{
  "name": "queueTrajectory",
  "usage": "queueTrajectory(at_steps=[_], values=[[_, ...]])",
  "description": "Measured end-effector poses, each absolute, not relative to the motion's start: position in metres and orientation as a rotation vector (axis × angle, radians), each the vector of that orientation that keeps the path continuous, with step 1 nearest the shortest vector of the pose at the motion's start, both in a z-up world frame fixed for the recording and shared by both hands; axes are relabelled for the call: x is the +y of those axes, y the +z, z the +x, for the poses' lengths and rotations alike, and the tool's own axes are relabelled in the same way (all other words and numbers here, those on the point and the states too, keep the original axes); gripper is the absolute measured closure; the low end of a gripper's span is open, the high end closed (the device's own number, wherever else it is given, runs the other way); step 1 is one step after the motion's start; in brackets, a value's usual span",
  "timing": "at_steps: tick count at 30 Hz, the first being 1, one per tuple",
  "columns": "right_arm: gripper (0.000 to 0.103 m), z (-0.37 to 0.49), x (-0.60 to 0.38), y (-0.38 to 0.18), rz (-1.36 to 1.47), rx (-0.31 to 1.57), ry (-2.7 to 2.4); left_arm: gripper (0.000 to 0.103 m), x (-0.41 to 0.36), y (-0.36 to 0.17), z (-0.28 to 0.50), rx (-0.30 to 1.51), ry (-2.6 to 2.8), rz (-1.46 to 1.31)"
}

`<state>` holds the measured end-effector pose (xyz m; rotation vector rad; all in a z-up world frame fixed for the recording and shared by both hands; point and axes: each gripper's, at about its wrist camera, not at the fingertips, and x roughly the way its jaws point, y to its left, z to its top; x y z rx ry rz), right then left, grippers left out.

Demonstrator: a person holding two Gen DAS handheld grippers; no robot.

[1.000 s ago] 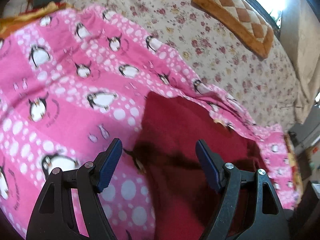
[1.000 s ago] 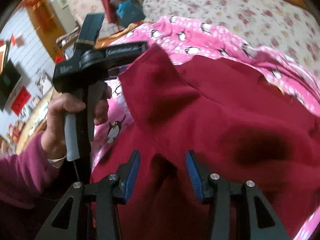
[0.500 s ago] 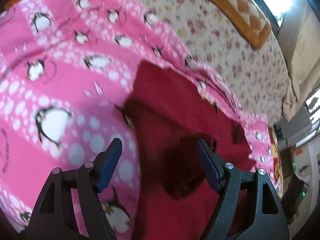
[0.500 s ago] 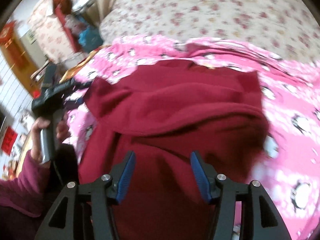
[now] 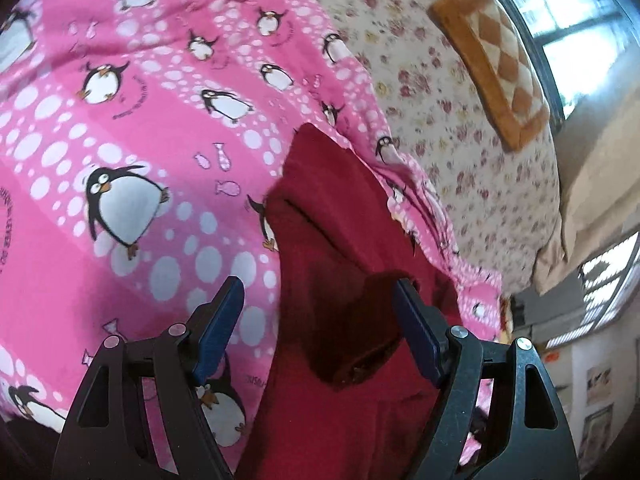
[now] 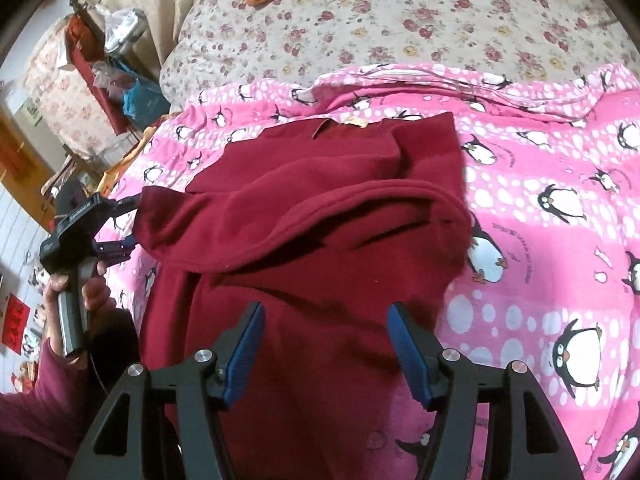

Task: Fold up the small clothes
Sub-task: 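Grasp the sweatshirt side edge with the left gripper and lift it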

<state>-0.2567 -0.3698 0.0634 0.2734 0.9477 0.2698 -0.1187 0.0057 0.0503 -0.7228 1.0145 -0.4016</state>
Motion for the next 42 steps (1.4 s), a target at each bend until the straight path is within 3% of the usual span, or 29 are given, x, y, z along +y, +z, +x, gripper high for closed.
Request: queueTrajectory(at_steps=[8,15,20,21,22,25,30,34,37,39,40,41,42], values=[[0.042,-0.254,-0.372,0.063,0.243,0.942,0.226,0.022,0.008,0.059,-0.126,0.963,-0.357,-0.658],[0.042,-0.236,-0.379,0.066,0.165,0.918,0.133,0.022,-0.016,0.033,-0.118,1.091,-0.326,-0.524],[0.042,-0.222,-0.379,0.076,0.102,0.876,0.111,0.024,-0.03,0.034,-0.119,1.077,-0.346,-0.44],[0.042,-0.219,-0.38,0.076,0.099,0.868,0.11,0.033,-0.036,0.034,-0.118,1.084,-0.365,-0.412],[0.042,-0.213,-0.38,0.075,0.092,0.866,0.11,0.051,-0.041,0.034,-0.118,1.087,-0.371,-0.387],[0.042,-0.199,-0.38,0.069,0.091,0.89,0.102,0.078,-0.059,0.037,-0.121,1.084,-0.366,-0.251],[0.042,-0.195,-0.391,0.067,0.206,0.935,0.143,0.088,-0.055,0.057,-0.129,1.007,-0.368,-0.232],[0.041,-0.187,-0.407,0.088,0.336,0.904,0.156,0.088,-0.061,0.077,-0.136,0.94,-0.399,-0.207],[0.031,-0.164,-0.415,0.095,0.441,0.889,0.168,0.089,-0.073,0.085,-0.138,0.917,-0.414,-0.168],[0.031,-0.137,-0.413,0.079,0.464,0.974,0.112,0.089,-0.079,0.09,-0.138,0.906,-0.42,-0.147],[0.04,-0.128,-0.411,0.07,0.462,1.02,0.092,0.089,-0.08,0.092,-0.138,0.902,-0.423,-0.141],[0.066,-0.119,-0.408,0.06,0.454,1.061,0.088,0.09,-0.081,0.095,-0.137,0.892,-0.426,-0.134],[0.079,-0.11,-0.404,0.049,0.435,1.094,0.087,0.09,-0.081,0.099,-0.136,0.882,-0.427,-0.128]])
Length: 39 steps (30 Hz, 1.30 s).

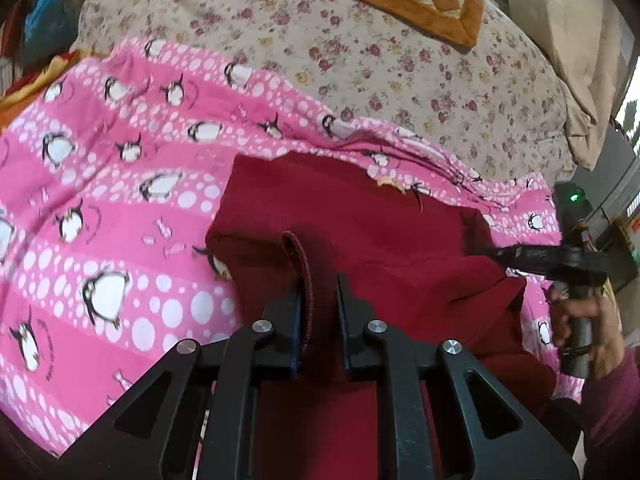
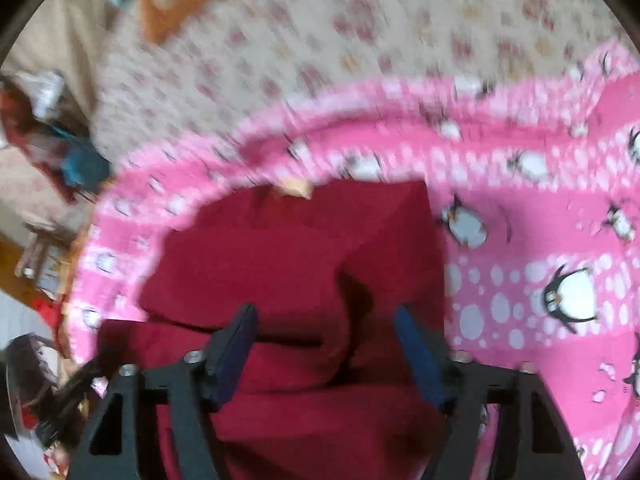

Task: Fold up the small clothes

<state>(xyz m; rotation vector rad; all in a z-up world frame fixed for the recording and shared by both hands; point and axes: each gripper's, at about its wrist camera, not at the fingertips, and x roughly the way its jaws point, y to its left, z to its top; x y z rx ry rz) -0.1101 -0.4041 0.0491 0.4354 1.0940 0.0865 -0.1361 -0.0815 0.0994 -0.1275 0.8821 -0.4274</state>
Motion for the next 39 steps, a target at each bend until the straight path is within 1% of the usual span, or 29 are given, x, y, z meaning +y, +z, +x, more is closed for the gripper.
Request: queueTrajectory(at_steps=[1,2,3,4,7,12,14,15,20,23,25,27,31,33,34,36,38,39], values=[[0.09,-0.108,-0.404,0.046,0.428,1.084,0.07,0.09,-0.08,0.103,-0.134,0.873,-0.429,-0.121],[0.091,-0.109,-0.407,0.048,0.438,1.047,0.053,0.09,-0.079,0.107,-0.132,0.86,-0.428,-0.116],[0.096,-0.11,-0.413,0.052,0.468,1.008,0.053,0.09,-0.077,0.112,-0.127,0.847,-0.424,-0.115],[0.098,-0.112,-0.418,0.056,0.489,0.979,0.05,0.09,-0.076,0.116,-0.122,0.839,-0.42,-0.116],[0.099,-0.116,-0.435,0.074,0.521,0.891,0.025,0.09,-0.075,0.126,-0.101,0.799,-0.397,-0.114],[0.099,-0.11,-0.457,0.087,0.551,0.841,-0.005,0.09,-0.084,0.126,-0.06,0.79,-0.371,-0.088],[0.099,-0.104,-0.461,0.087,0.561,0.832,-0.015,0.09,-0.087,0.111,-0.038,0.843,-0.34,-0.091],[0.099,-0.1,-0.462,0.084,0.569,0.833,-0.02,0.091,-0.088,0.096,-0.023,0.898,-0.339,-0.115],[0.099,-0.072,-0.467,0.054,0.549,0.873,-0.062,0.09,-0.086,0.048,0.01,0.995,-0.233,-0.103],[0.098,-0.066,-0.477,0.044,0.519,0.944,-0.123,0.088,-0.075,0.038,0.01,1.005,-0.24,-0.169],[0.098,-0.08,-0.487,0.052,0.552,0.906,-0.13,0.088,-0.072,0.039,0.008,1.0,-0.245,-0.165],[0.098,-0.095,-0.487,0.062,0.535,0.912,-0.129,0.088,-0.072,0.04,0.005,0.999,-0.247,-0.174],[0.098,-0.131,-0.466,0.073,0.505,0.927,-0.009,0.087,-0.073,0.041,0.003,0.998,-0.239,-0.175],[0.098,-0.142,-0.447,0.066,0.461,0.971,0.038,0.087,-0.072,0.041,0.0,0.996,-0.234,-0.178],[0.098,-0.144,-0.439,0.058,0.433,1.015,0.053,0.083,-0.071,0.042,-0.002,0.996,-0.232,-0.179],[0.098,-0.15,-0.426,0.04,0.344,1.11,0.041,0.08,-0.07,0.046,-0.005,1.002,-0.245,-0.188],[0.098,-0.16,-0.428,0.036,0.299,1.1,0.015,0.073,-0.069,0.05,-0.009,1.005,-0.258,-0.193],[0.098,-0.165,-0.434,0.038,0.315,1.096,-0.004,0.066,-0.067,0.053,-0.014,1.001,-0.266,-0.2]])
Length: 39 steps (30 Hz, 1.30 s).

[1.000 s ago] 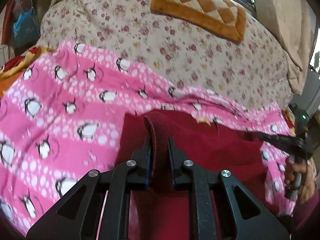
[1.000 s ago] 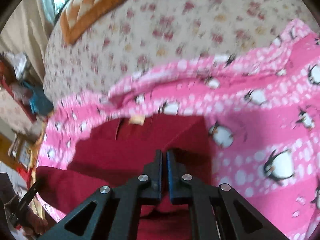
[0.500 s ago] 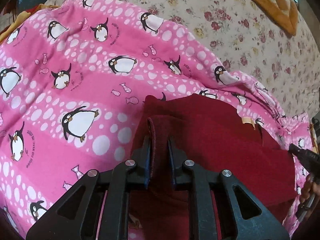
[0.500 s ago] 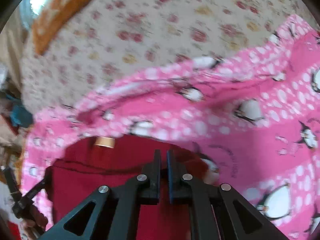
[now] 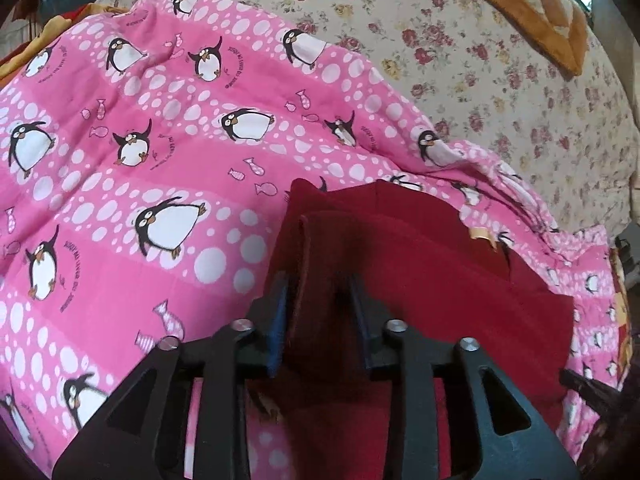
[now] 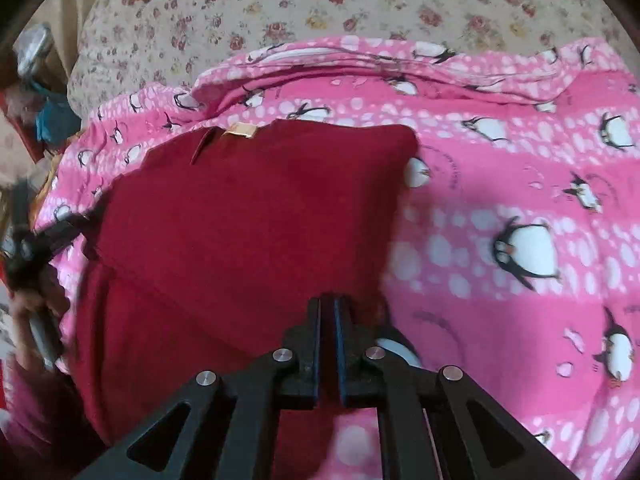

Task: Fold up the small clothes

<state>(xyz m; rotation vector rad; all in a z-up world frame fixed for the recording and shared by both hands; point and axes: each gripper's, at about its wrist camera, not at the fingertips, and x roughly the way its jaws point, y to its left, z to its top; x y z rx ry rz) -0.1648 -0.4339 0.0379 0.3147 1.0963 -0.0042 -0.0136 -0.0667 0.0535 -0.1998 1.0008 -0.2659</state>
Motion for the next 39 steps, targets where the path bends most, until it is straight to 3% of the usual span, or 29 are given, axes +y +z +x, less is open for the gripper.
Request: queueTrajectory(at_steps=[3,6,8,10,13,17,20,28,30,31,32,39], values=[[0.098,-0.169,-0.443,0.05,0.325,1.061,-0.052,0.049,-0.062,0.06,-0.029,0.979,-0.289,-0.244],[0.09,-0.164,-0.442,0.061,0.356,1.014,-0.036,0.049,-0.066,0.063,-0.038,0.959,-0.281,-0.232],[0.051,-0.155,-0.439,0.062,0.364,0.997,-0.036,0.049,-0.069,0.066,-0.042,0.943,-0.28,-0.203],[0.044,-0.144,-0.436,0.06,0.329,0.983,-0.101,0.049,-0.072,0.067,-0.045,0.93,-0.281,-0.17],[0.044,-0.128,-0.446,0.041,0.397,1.037,-0.122,0.049,-0.07,0.064,-0.046,0.934,-0.28,-0.18],[0.084,-0.122,-0.458,0.023,0.502,1.044,-0.039,0.049,-0.06,0.062,-0.046,0.96,-0.286,-0.215],[0.093,-0.133,-0.448,0.043,0.333,0.991,-0.066,0.049,-0.046,0.068,-0.049,0.914,-0.228,-0.228],[0.093,-0.137,-0.453,0.038,0.3,1.005,-0.135,0.049,-0.054,0.054,-0.046,0.953,-0.23,-0.206],[0.079,-0.146,-0.453,0.049,0.313,1.006,-0.141,0.049,-0.059,0.054,-0.047,0.942,-0.234,-0.192],[0.06,-0.153,-0.451,0.056,0.327,0.994,-0.145,0.049,-0.06,0.053,-0.047,0.936,-0.235,-0.191],[0.055,-0.16,-0.447,0.062,0.33,0.968,-0.131,0.049,-0.062,0.052,-0.046,0.935,-0.237,-0.185],[0.056,-0.171,-0.405,0.038,0.075,1.109,-0.11,0.045,-0.069,0.033,-0.043,0.979,-0.221,-0.125]])
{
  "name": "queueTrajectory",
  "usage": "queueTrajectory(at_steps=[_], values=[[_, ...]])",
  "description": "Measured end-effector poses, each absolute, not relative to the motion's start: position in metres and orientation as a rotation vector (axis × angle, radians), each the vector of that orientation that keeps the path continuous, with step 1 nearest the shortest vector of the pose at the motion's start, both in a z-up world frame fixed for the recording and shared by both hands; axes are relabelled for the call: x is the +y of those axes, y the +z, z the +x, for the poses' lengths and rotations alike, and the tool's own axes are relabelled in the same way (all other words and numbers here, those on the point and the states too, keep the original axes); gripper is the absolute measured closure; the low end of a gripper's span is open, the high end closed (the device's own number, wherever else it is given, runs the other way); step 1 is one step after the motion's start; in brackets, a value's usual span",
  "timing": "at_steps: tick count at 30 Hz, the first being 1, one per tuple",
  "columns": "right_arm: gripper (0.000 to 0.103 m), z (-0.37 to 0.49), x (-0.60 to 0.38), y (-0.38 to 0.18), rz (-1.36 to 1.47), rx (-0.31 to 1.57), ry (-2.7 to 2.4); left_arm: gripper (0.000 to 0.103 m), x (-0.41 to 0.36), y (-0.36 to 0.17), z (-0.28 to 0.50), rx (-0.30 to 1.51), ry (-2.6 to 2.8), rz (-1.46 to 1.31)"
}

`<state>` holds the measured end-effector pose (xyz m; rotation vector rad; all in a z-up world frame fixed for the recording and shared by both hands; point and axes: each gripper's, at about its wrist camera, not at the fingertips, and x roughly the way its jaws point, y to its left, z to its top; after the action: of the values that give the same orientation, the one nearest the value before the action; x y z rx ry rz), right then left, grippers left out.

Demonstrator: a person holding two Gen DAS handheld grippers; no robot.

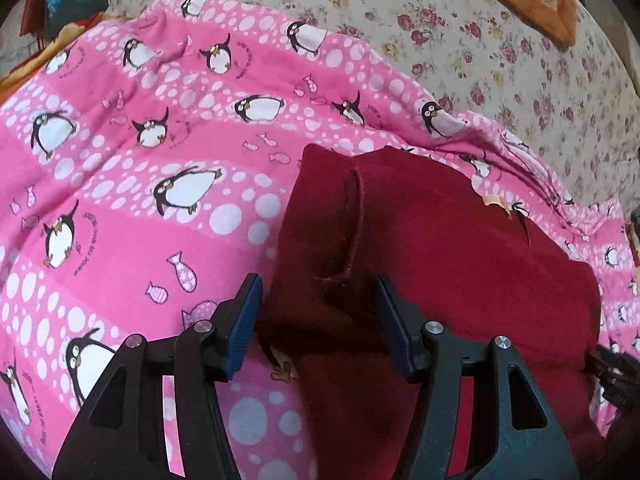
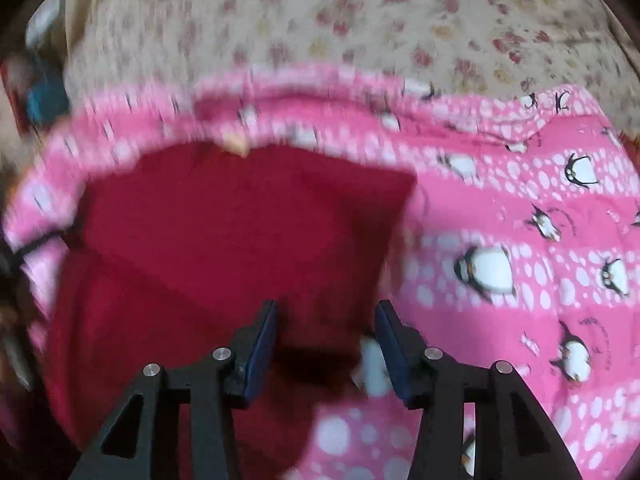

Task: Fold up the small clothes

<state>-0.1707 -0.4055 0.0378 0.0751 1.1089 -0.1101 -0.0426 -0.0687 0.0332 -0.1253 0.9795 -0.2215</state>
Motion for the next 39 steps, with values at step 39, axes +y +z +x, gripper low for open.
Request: queueTrajectory(at_steps=[39], values=[[0.04,-0.379,-0.361,0.013,0.343,1.262,0.151,0.045,-0.015,-0.005,-0.283,1.275,-0.4,-0.015]])
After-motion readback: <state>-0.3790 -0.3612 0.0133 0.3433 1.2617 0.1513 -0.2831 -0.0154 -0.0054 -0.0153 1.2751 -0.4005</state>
